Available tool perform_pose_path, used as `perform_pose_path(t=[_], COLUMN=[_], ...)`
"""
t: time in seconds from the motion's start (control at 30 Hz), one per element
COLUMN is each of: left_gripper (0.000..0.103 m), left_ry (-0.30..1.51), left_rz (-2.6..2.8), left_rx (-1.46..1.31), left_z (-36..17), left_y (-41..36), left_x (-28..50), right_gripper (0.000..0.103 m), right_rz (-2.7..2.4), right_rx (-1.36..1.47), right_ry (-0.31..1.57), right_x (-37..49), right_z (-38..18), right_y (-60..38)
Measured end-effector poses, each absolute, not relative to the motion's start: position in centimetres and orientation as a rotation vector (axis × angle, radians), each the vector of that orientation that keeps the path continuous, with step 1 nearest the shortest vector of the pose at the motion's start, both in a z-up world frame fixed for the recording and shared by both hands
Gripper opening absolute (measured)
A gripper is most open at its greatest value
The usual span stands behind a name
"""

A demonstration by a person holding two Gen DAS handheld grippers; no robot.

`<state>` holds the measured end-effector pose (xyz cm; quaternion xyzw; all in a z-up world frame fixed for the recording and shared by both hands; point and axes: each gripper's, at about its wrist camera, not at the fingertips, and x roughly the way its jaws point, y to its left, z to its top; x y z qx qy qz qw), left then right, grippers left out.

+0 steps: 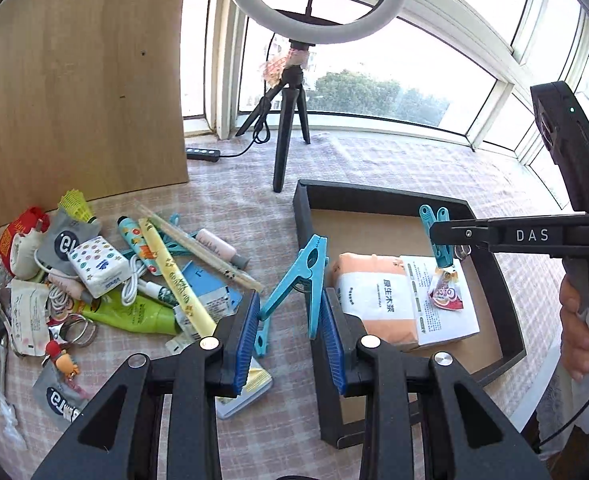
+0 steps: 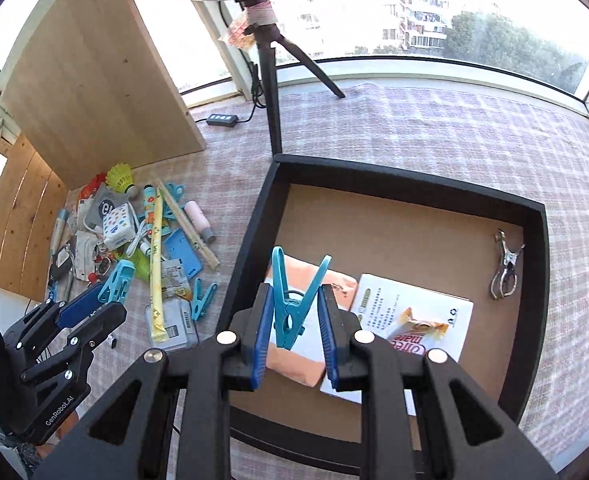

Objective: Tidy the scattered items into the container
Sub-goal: 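Carry both blue clothespins into the tray and open both tools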

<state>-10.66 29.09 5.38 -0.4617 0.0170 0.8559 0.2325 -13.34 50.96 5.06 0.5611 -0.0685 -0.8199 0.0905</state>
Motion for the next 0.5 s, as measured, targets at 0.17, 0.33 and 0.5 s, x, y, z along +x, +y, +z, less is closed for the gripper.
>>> perform_pose_path(t=[0.17, 0.33, 0.5], left_gripper=[0.03, 0.032, 0.072], left_ry=[0.083, 0.136, 0.152], left_rz=[2.274, 2.255, 2.278], left_rx=[-1.244, -1.215, -1.202], left_z=[5.4, 5.8, 6.4], left_y=[35.6, 40.7, 41.9], left_x=[-11.7, -12.1, -11.7], right_gripper=[0.022, 0.023, 0.045], right_rz=[-2.526, -2.555, -2.604], right_rx=[1.747, 1.768, 1.751], right_ry=[-0.293, -0.344, -0.318], right_x=[-12.8, -12.0, -11.5], right_z=[4.5, 3.7, 4.2], right_y=[58.6, 62.3, 62.4])
